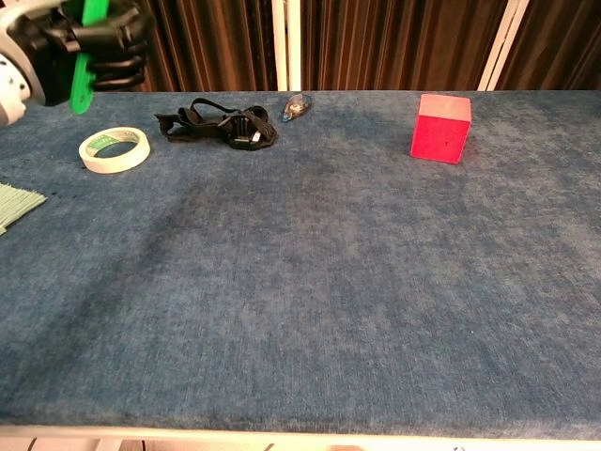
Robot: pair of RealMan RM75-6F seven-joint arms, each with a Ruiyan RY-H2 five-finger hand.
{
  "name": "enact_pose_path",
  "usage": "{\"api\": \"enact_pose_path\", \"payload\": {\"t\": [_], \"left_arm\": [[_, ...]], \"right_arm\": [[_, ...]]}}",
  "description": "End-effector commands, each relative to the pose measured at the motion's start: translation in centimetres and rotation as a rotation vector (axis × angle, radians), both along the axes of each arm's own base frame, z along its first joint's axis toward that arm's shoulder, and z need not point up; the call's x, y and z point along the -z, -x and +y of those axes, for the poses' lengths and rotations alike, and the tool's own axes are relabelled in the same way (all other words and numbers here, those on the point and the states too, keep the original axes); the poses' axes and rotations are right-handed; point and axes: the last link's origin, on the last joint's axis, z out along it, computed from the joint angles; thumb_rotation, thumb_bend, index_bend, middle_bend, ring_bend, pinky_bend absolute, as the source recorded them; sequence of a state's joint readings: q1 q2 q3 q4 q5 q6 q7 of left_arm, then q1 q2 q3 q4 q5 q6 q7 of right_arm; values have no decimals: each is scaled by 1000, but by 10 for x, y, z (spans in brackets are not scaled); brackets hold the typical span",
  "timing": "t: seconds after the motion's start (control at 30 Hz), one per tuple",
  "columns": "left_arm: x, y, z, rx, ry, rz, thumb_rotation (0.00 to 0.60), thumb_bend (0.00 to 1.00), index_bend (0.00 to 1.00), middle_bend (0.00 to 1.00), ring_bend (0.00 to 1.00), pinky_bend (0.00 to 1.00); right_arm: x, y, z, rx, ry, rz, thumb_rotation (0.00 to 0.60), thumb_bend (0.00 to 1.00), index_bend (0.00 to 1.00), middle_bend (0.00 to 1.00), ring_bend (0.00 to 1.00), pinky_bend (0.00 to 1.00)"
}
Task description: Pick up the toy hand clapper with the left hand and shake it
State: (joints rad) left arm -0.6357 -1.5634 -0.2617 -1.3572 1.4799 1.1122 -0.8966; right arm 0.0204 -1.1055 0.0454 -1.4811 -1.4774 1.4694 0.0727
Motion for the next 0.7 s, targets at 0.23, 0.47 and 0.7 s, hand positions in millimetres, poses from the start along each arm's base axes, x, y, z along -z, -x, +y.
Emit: {"api": "enact_pose_path", "payload": {"t": [0.23, 0.47, 0.7], "left_arm": [[48, 23, -22, 681, -484, 969, 600, 814, 1000, 1000, 1000, 1000], [48, 19, -20, 508, -338, 795, 600, 812, 1000, 1000, 1000, 1000], [48, 9, -19, 265, -83, 597, 600, 797, 1000, 1000, 1000, 1000]], "right_arm": [[-2, -2, 0, -11, 3, 2, 600, 280, 0, 0, 0, 0], [-2, -1, 0, -7, 3, 0, 600, 280, 0, 0, 0, 0], [-1, -1, 0, -7, 0, -1, 600, 280, 0, 0, 0, 0]]}}
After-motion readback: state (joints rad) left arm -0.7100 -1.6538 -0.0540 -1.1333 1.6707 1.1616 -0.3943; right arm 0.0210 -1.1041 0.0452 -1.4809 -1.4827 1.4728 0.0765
